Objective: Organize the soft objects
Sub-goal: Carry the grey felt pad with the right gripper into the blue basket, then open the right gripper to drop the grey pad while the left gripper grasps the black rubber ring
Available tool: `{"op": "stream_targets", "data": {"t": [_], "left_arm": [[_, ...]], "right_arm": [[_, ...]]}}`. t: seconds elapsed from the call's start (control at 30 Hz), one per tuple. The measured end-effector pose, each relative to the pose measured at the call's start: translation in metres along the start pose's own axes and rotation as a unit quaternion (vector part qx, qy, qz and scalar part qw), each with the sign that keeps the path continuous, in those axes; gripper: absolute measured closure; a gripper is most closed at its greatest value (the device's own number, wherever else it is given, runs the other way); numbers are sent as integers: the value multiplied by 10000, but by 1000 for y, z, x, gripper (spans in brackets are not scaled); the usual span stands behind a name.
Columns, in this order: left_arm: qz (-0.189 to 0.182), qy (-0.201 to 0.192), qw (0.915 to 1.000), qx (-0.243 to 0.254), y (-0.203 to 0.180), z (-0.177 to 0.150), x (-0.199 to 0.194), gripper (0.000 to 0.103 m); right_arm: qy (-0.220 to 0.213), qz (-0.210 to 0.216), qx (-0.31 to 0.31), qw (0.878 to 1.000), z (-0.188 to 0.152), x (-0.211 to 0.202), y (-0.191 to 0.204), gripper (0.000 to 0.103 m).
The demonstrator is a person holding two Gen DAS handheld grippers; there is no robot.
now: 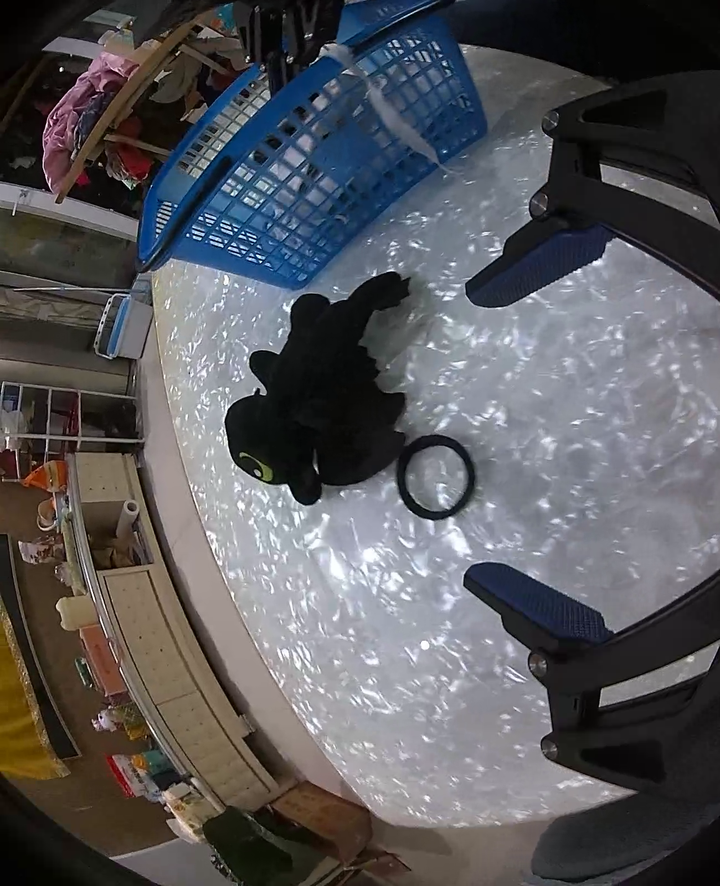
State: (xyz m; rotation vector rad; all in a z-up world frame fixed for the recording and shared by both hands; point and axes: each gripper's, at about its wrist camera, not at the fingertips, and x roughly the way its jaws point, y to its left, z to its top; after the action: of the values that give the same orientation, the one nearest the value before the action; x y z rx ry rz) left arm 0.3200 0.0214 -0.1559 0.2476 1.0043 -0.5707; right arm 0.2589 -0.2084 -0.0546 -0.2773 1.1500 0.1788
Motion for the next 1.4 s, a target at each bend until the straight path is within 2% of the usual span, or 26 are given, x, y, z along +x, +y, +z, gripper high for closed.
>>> {"op": "stream_targets", "data": {"t": [0.23, 0.5, 0.57, 0.63, 0.7, 0.8, 0.87, 0.9, 0.97, 1.07, 1.23, 1.4], "left_arm": [[-172, 88, 9998, 68, 2, 8, 25, 10], [-238, 197, 9985, 441, 0, 11, 45, 10], [-256, 242, 9982, 491, 1, 12, 49, 14], [-279, 317, 9978, 509, 2, 12, 56, 26], [-344, 380, 9975, 483, 4, 13, 62, 33], [-434, 362, 9976, 402, 7, 14, 66, 33], [-465, 387, 9973, 407, 7, 15, 69, 40], [-430, 430, 9973, 419, 7, 15, 72, 48], [-373, 430, 9973, 457, 8, 17, 76, 52], [-322, 440, 9976, 420, 9, 19, 79, 59], [-161, 408, 9987, 269, 17, 21, 80, 84], [-119, 418, 9989, 176, 24, 21, 78, 96]], "right_arm": [[64, 46, -6, 10000, 6, 5, -1, 91], [168, 7, 26, 9999, 12, 13, -5, 91], [192, 19, 41, 9998, 12, 15, -5, 91], [187, 22, 84, 9998, 10, 14, -7, 90], [163, 15, 146, 9998, 9, 13, -8, 89], [136, 46, 237, 9996, 8, 11, -11, 82], [132, 55, 284, 9995, 7, 10, -13, 71], [126, 53, 307, 9994, 7, 10, -14, 67], [99, 91, 381, 9992, 6, 7, -16, 60], [37, 130, 481, 9988, 5, 4, -19, 56], [-22, 137, 545, 9984, 4, -1, -22, 49], [-32, 163, 659, 9977, 0, -2, -27, 47]]}}
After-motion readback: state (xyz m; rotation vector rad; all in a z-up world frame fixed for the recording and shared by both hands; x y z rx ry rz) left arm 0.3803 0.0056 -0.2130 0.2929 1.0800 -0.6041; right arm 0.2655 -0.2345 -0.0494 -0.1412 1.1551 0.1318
